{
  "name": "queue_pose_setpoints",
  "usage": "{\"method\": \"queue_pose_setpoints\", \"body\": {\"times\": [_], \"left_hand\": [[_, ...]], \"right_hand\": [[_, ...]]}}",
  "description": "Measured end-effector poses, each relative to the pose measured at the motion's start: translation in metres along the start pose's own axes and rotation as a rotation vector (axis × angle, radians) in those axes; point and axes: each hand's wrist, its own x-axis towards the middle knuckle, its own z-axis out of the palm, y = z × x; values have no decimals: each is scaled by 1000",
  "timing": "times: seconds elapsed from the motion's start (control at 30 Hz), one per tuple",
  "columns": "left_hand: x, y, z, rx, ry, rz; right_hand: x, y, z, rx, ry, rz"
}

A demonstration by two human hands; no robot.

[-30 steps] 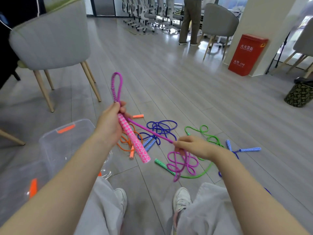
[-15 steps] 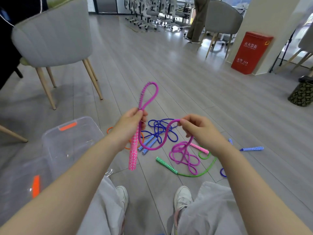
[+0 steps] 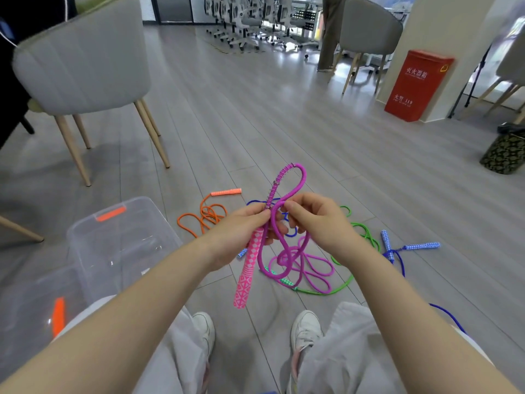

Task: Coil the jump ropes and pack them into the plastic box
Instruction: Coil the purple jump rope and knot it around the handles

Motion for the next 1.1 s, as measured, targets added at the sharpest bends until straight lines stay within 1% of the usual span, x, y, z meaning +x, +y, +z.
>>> {"method": "queue_pose_setpoints", "body": {"times": [0.1,0.23,0.3,0.37,0.43,0.47,0.53,0.6,0.7,0.77,0.83,0.9,0.97,1.1], "left_hand": [[0,0,1,-76,-42,-31],[0,-1,-1,-69,-104,-38],[-1,-1,-3,-9,-121,-44],[-3,2,-7,85,-87,-47],[-2,6,-12,111,-35,-12],[-2,8,-16,85,-4,12],[2,13,-25,-41,83,61],[7,17,-40,-208,231,121],[11,27,-73,-468,495,163],[12,29,-91,-531,574,154],[10,25,-95,-510,556,126],[8,22,-88,-477,461,96],[4,23,-76,-444,348,83],[-5,28,-53,-354,176,57]], "right_hand": [[2,3,-2,-45,16,5],[3,8,-1,-94,53,16],[3,9,-1,-118,66,26],[1,7,-4,-118,51,36],[0,5,-13,-134,21,53],[-1,4,-18,-155,4,64],[-1,6,-31,-204,-23,91],[0,10,-45,-241,-32,124],[-1,15,-66,-311,23,180],[-1,15,-70,-281,59,199],[-1,13,-62,-193,45,192],[1,15,-45,-148,21,183],[4,19,-25,-156,5,178],[9,32,7,-223,-25,138]]}}
